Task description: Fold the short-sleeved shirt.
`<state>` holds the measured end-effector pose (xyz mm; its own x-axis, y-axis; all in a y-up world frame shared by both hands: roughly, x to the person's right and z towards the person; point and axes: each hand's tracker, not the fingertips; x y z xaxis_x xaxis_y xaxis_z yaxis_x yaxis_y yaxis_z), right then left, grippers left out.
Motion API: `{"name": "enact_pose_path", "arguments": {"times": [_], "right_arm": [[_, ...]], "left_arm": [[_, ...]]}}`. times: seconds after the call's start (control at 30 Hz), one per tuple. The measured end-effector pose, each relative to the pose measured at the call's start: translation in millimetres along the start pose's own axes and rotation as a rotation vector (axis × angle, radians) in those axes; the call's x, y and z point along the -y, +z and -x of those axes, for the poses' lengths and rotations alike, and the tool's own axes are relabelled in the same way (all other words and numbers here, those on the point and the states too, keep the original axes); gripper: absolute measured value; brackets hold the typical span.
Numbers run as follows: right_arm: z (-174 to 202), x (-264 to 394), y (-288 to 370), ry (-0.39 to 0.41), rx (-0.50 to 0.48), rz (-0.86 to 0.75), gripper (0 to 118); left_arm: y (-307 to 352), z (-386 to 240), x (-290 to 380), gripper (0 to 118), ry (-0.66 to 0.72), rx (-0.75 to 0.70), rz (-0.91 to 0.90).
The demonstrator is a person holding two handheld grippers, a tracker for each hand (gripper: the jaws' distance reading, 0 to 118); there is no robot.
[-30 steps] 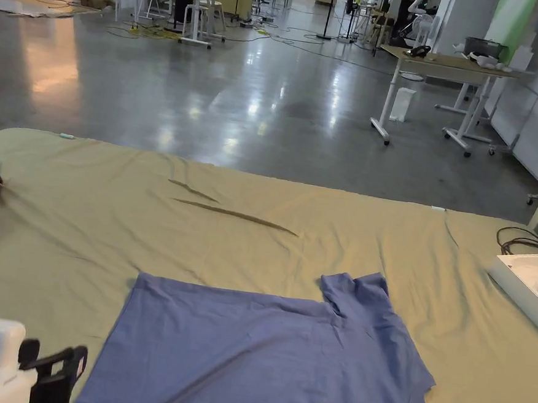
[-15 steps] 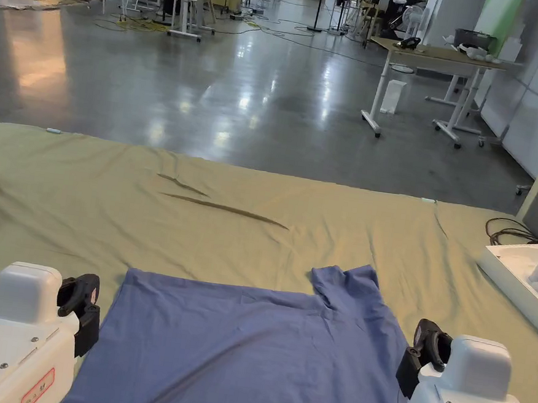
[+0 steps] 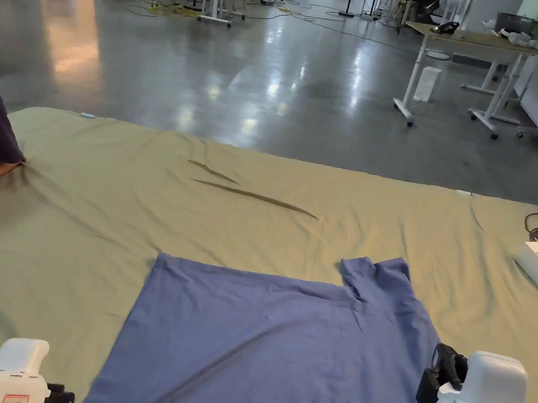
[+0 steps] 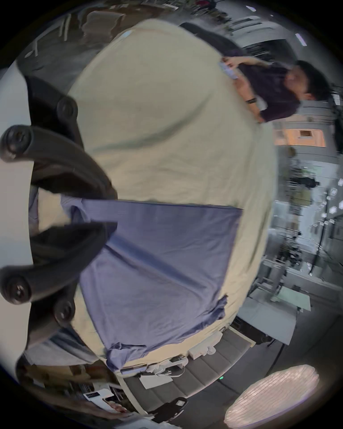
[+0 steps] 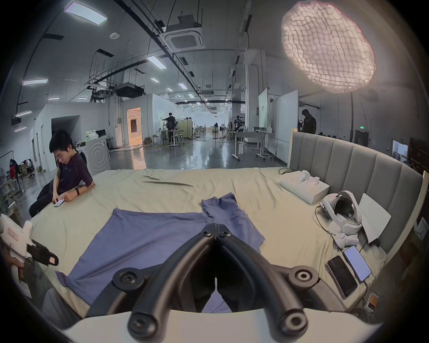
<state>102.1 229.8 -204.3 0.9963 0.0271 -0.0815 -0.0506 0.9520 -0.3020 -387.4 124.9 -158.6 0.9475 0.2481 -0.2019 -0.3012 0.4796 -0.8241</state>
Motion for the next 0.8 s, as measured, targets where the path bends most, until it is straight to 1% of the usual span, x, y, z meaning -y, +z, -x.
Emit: {"name": "enact_pose_path", "arguments": {"times": [0.03,0.07,0.13,0.2,0.3,0.33,0.43,0.57,0.63,0.67,0.7,0.77,0.8], "right_arm": [[1,1,0,0.003,-0.001,0.006,0],[2,3,-1,0.007,-0.003,0.012,0],[3,5,-1,0.014,-0.006,0.023,0],[5,8,-1,0.023,-0.004,0.032,0],[3,12,-2,0.024,-0.002,0.047,0],[2,13,-2,0.023,-0.001,0.05,0],[1,16,-2,0.022,0.004,0.064,0],[0,19,-1,0.022,0.004,0.077,0],[-1,21,-1,0.024,0.003,0.082,0],[-1,22,-1,0.024,0.003,0.086,0],[-1,23,0,0.023,0.003,0.09,0],[-3,26,0,0.023,0.003,0.096,0],[-3,27,0,0.023,0.005,0.1,0]], "left_arm": [[-7,4,1,45,0.023,0.016,0.024],[-14,7,2,55,0.045,0.021,0.048],[-25,10,4,60,0.049,-0.006,0.077],[-36,10,10,62,0.03,-0.066,0.123],[-51,9,19,65,0.021,-0.103,0.197],[-51,9,23,65,0.029,-0.092,0.176],[-51,2,23,65,0.05,-0.119,0.148],[-52,-15,30,65,-0.007,-0.204,0.134],[-54,-22,34,63,-0.057,-0.24,0.126],[-55,-26,35,61,-0.055,-0.236,0.124],[-55,-27,35,56,-0.06,-0.246,0.122],[-53,-29,35,40,-0.069,-0.229,0.121],[-53,-30,34,26,-0.072,-0.217,0.121]]}}
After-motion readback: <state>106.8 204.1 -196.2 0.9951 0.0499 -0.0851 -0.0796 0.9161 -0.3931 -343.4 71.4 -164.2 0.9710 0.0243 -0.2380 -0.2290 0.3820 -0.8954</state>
